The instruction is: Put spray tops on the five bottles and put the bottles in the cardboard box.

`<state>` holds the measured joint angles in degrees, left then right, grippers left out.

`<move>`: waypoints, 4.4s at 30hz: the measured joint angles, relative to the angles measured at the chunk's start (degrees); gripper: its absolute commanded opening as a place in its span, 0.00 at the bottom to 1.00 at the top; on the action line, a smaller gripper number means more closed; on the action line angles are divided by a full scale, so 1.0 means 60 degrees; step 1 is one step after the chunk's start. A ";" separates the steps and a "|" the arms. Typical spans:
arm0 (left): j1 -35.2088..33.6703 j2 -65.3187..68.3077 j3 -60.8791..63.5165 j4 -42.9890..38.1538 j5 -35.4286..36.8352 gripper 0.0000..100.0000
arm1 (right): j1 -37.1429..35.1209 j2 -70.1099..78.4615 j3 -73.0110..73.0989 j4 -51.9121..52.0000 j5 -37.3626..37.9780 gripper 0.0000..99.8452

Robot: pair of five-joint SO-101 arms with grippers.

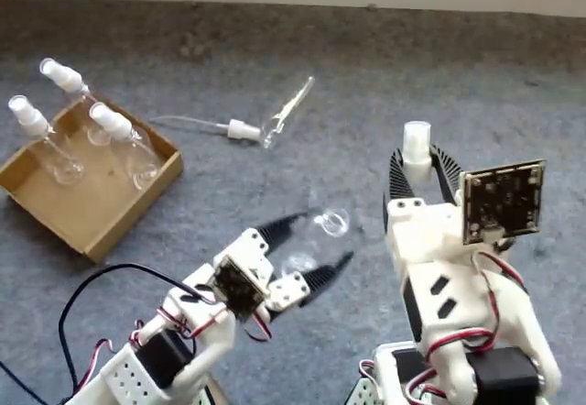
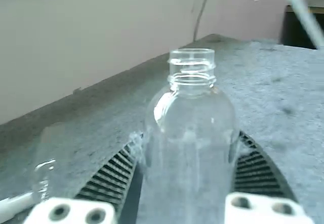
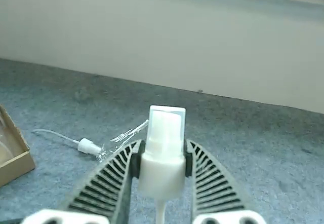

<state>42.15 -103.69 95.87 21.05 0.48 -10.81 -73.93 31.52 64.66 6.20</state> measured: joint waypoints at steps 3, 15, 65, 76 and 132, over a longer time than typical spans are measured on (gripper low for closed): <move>0.0835 0.0000 0.0000 0.0000 0.0000 0.08 | 0.0000 -0.0967 0.1538 -0.0615 0.0000 0.06; 0.1260 0.0000 0.0000 0.1451 0.0000 0.08 | 0.0015 -0.1758 0.1993 -0.1187 0.0000 0.06; -0.0103 0.0000 0.0000 0.1465 0.0000 0.08 | -0.0923 -0.1832 0.2930 -0.5055 -0.5890 0.06; -0.0103 0.0000 0.0000 0.1465 0.0000 0.08 | -0.1128 -0.1846 0.2960 -0.5055 -0.5890 0.06; -0.0103 0.0000 0.0000 0.1465 0.0000 0.08 | -0.1905 -0.1861 0.4542 -0.2403 -0.4601 0.06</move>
<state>41.54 -103.69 95.87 29.85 0.48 -22.24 -85.10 58.77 50.24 -21.41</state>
